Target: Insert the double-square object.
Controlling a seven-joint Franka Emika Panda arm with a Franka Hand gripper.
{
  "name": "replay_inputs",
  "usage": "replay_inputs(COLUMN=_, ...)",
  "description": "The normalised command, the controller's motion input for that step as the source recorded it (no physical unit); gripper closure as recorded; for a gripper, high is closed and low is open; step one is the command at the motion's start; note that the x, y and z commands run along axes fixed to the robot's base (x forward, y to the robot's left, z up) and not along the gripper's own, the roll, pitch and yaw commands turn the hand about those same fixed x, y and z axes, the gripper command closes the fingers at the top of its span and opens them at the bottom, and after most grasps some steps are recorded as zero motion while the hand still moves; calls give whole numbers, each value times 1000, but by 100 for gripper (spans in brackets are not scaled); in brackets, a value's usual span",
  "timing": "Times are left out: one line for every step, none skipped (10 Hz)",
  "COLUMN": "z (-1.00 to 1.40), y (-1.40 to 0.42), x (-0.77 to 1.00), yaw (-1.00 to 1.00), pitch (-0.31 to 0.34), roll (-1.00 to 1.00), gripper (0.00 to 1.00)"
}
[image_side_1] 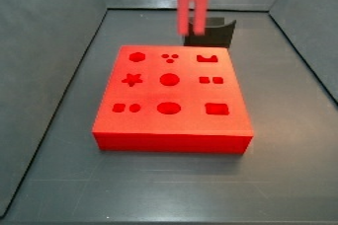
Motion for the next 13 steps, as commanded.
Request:
replay_inputs(z=-589, y=-251, x=966, yaw=0, pitch=61, roll=190, gripper=100)
replay_inputs(z=-517, y=-231, x=843, yaw=-77, pitch=91, roll=170, gripper=100)
replay_inputs(z=-434, y=-134, x=783, yaw=-143, pitch=137, roll=167, gripper=100)
replay_inputs(z=-371, y=-46, x=763, yaw=-180, pitch=154, roll=130, gripper=100)
replay_inputs(z=-337, y=-29, x=743, yaw=-200, pitch=159, roll=119, gripper=100)
replay_inputs(z=-294, y=0, x=711, yaw=-211, pitch=176, roll=119, gripper=100)
replay_inputs(z=-220, y=-17, x=620, yaw=-191, pitch=151, roll=79, gripper=100)
replay_inputs(z=-174, y=0, x=471, yaw=-177, pitch=131, roll=41, gripper=100)
replay_inputs(z=-134, y=0, x=223, yaw=-71, pitch=100, roll=0, gripper=100)
replay_inputs(z=-174, y=-31, x=154, yaw=-63, pitch=97, roll=0, gripper=100)
replay_inputs(z=-231, y=-31, x=151, yaw=-43, pitch=66, roll=-1, gripper=100)
replay_inputs(z=-280, y=-14, x=0, yaw=-23, pitch=53, roll=0, gripper=100)
replay_inputs(z=-254, y=0, x=-31, yaw=0, pitch=43, roll=0, gripper=100)
